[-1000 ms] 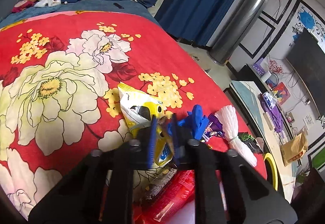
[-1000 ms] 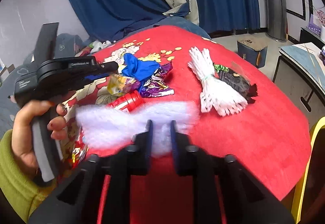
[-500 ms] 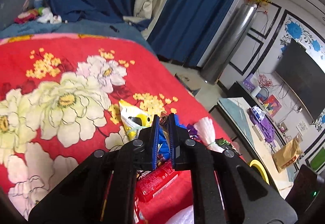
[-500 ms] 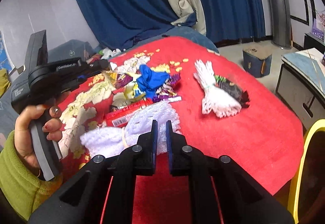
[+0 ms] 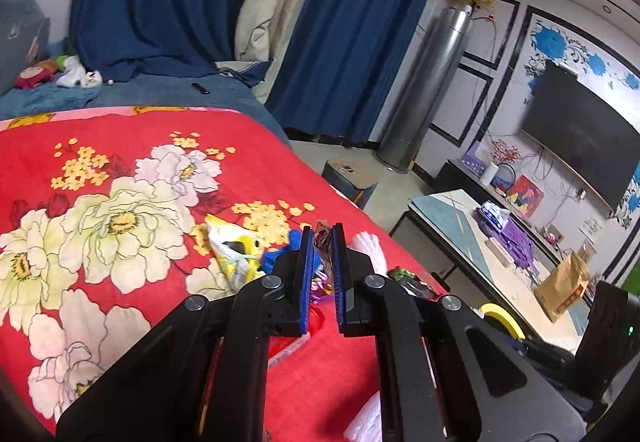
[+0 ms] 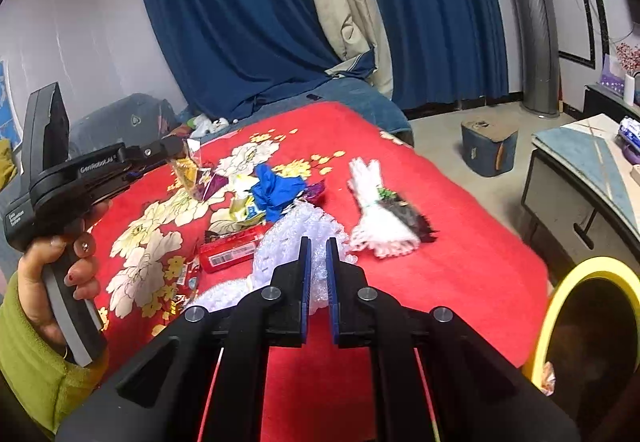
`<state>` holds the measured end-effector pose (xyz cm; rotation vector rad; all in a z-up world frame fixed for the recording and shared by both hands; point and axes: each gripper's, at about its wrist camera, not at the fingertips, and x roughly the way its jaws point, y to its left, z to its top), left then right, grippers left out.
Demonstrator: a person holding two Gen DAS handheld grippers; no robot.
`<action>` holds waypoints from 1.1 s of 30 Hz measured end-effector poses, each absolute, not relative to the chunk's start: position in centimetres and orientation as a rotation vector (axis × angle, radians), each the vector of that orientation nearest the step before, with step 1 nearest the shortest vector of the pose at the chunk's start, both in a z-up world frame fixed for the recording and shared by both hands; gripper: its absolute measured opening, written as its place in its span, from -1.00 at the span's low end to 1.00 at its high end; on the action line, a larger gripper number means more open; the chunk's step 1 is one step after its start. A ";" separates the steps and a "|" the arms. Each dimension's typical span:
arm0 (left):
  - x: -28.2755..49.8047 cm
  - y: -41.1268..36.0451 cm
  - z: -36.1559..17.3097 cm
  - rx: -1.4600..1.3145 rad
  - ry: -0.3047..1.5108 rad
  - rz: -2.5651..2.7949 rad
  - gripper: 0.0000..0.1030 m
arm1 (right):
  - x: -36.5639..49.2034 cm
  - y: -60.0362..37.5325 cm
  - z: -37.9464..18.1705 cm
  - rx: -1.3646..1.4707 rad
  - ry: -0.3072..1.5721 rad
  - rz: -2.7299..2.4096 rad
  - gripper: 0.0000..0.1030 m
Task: Collect trash
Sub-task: 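Carry the mesh net and wrapper to the yellow bin and open both tools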
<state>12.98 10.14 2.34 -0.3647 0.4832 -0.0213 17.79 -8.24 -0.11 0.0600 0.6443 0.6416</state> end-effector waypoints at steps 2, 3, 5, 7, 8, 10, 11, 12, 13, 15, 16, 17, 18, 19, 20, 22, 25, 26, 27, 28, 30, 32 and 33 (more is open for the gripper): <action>12.9 9.6 2.3 -0.362 0.485 -0.034 -0.90 | 17.8 -9.0 0.2 0.064 0.638 0.629 -0.85; 12.9 9.3 2.2 -0.358 0.486 -0.039 -0.90 | 17.7 -9.3 0.3 0.064 0.634 0.623 -0.85; 12.9 8.8 2.2 -0.347 0.486 -0.049 -0.90 | 17.7 -9.9 0.5 0.065 0.626 0.613 -0.85; 12.7 8.3 2.2 -0.338 0.485 -0.057 -0.90 | 17.7 -10.5 0.8 0.070 0.618 0.604 -0.85; 12.7 8.0 2.3 -0.333 0.483 -0.062 -0.90 | 17.7 -10.7 1.0 0.071 0.615 0.600 -0.85; 12.6 7.5 2.4 -0.328 0.481 -0.072 -0.90 | 17.6 -11.2 1.2 0.075 0.608 0.592 -0.85; 12.5 7.2 2.4 -0.326 0.480 -0.080 -0.90 | 17.6 -11.5 1.4 0.078 0.602 0.587 -0.85; 12.4 6.9 2.5 -0.320 0.478 -0.087 -0.90 | 17.5 -11.7 1.5 0.080 0.598 0.584 -0.85; 12.4 6.7 2.6 -0.315 0.475 -0.090 -0.90 | 17.4 -11.9 1.7 0.081 0.594 0.581 -0.85; 12.2 6.0 2.8 -0.305 0.469 -0.103 -0.90 | 17.3 -12.4 2.0 0.081 0.583 0.574 -0.85; 12.2 5.7 2.8 -0.302 0.466 -0.109 -0.90 | 17.2 -12.7 2.3 0.080 0.575 0.567 -0.85; 12.1 5.5 2.8 -0.298 0.465 -0.114 -0.90 | 17.2 -12.9 2.4 0.080 0.570 0.563 -0.85; 12.0 5.3 2.9 -0.296 0.464 -0.120 -0.90 | 17.2 -13.2 2.6 0.080 0.566 0.559 -0.85; 12.0 5.1 2.9 -0.294 0.465 -0.127 -0.90 | 17.2 -13.4 2.7 0.082 0.561 0.554 -0.85; 12.0 4.8 2.9 -0.289 0.464 -0.135 -0.90 | 17.2 -13.9 2.9 0.087 0.557 0.547 -0.85; 12.0 4.2 2.9 -0.278 0.462 -0.145 -0.90 | 17.1 -14.7 3.1 0.095 0.550 0.533 -0.85; 11.9 3.5 2.9 -0.271 0.465 -0.162 -0.90 | 17.0 -15.9 3.5 0.102 0.540 0.510 -0.85; 11.9 3.2 2.9 -0.269 0.467 -0.171 -0.90 | 16.9 -16.3 3.5 0.105 0.537 0.504 -0.85; 11.9 2.9 2.9 -0.267 0.469 -0.179 -0.90 | 16.9 -16.7 3.6 0.107 0.536 0.498 -0.85; 11.9 2.5 2.8 -0.262 0.470 -0.185 -0.90 | 16.9 -17.2 3.6 0.109 0.534 0.488 -0.85; 11.8 1.7 2.8 -0.251 0.472 -0.200 -0.90 | 16.8 -17.9 3.6 0.116 0.531 0.475 -0.85; 11.7 1.0 2.8 -0.242 0.472 -0.212 -0.90 | 16.8 -18.9 3.7 0.122 0.527 0.459 -0.85; 11.8 0.6 2.8 -0.237 0.473 -0.217 -0.90 | 16.8 -19.2 3.7 0.123 0.525 0.453 -0.85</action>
